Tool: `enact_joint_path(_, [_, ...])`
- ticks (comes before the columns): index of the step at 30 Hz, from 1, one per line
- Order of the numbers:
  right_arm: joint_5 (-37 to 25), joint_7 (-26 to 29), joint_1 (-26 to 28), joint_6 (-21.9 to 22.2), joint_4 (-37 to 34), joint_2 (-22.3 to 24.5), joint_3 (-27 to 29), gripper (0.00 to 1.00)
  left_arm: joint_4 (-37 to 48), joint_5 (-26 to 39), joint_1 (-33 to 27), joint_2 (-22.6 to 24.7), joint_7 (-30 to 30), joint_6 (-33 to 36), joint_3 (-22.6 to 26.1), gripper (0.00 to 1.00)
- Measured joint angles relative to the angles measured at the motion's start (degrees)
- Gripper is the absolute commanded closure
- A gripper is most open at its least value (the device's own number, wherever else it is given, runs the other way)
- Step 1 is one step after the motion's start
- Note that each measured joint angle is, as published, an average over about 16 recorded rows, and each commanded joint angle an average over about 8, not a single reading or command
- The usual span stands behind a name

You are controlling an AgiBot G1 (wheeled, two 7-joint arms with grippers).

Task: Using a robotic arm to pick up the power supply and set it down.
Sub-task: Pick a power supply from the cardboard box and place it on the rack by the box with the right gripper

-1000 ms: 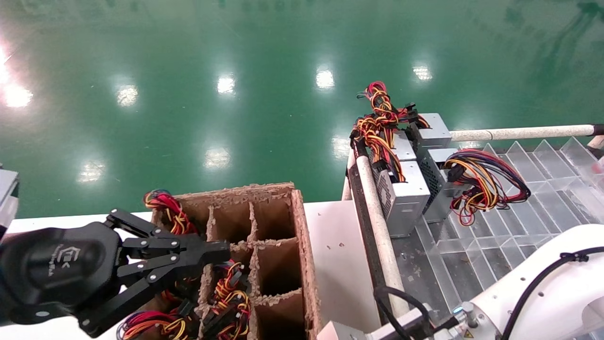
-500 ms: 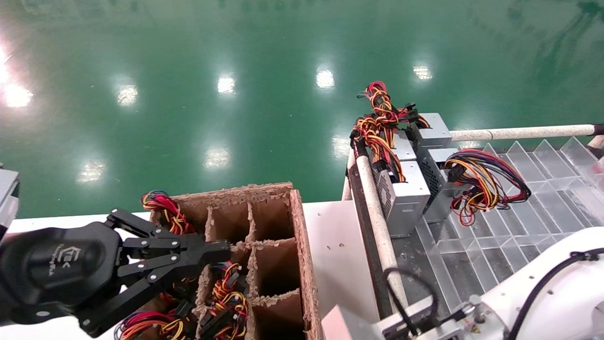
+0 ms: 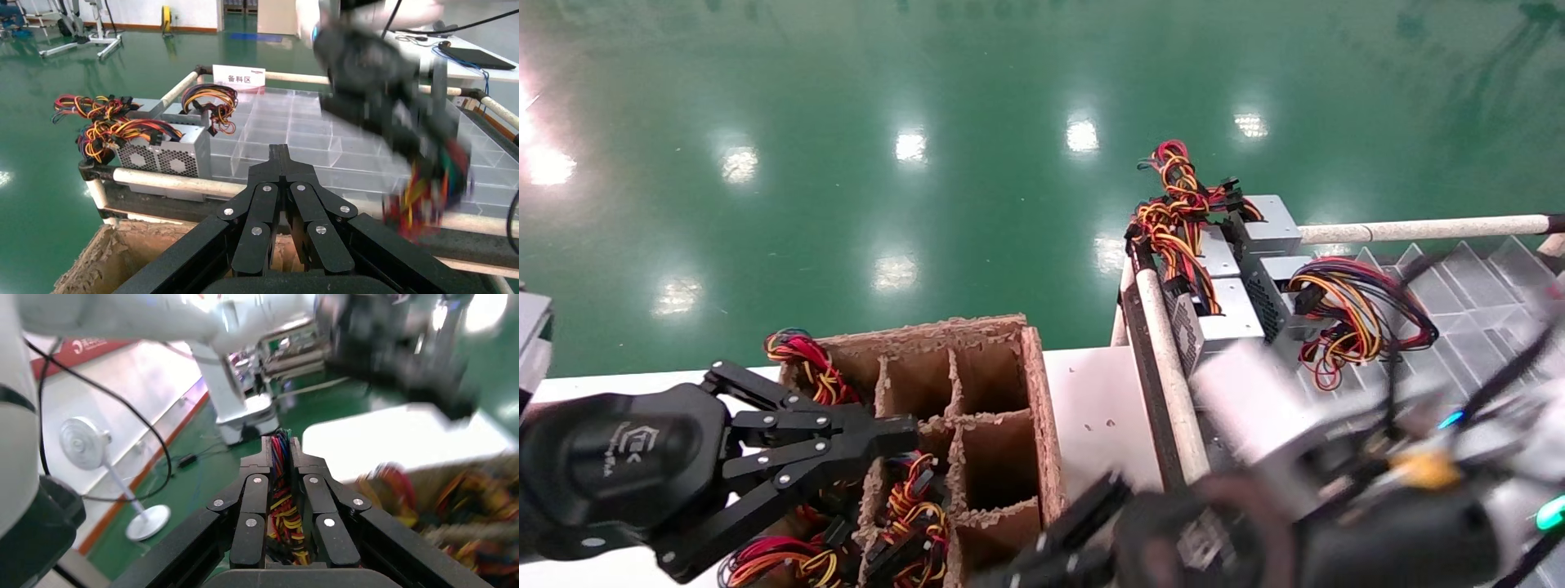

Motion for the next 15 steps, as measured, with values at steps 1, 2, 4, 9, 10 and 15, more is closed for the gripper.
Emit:
enact_joint_path(1, [0.53, 0.15, 0.78, 0.13, 0.62, 0.61, 0.32, 1.00, 0.00, 0.00, 0.00, 0.00, 0.00, 0.00, 0.00, 1.00])
enact_joint_path(2, [0.97, 0.29, 1.56, 0.29, 1.24, 1.22, 0.63, 1.00, 0.00, 0.00, 0.00, 0.00, 0.00, 0.00, 0.00, 1.00])
enact_joint_path(4, [1.61, 0.60, 3.17, 0.69, 2.45, 2.43, 1.26, 1.00, 0.00, 0.00, 0.00, 0.00, 0.00, 0.00, 0.00, 1.00])
enact_joint_path(9, [2.21, 1.53, 7.10, 2.15, 5.35, 5.41, 2.86, 1.00, 0.00, 0.00, 0.00, 0.00, 0.00, 0.00, 0.00, 1.00])
enact_joint_path(10, [2.15, 1.72, 7.87, 2.53, 5.91, 6.02, 3.18, 1.00, 0.00, 0.00, 0.00, 0.00, 0.00, 0.00, 0.00, 1.00])
enact_joint_path(15, [1.12, 2.87, 11.63, 4.78, 8.58, 9.45, 4.72, 1.00, 0.00, 0.00, 0.00, 0.00, 0.00, 0.00, 0.00, 1.00])
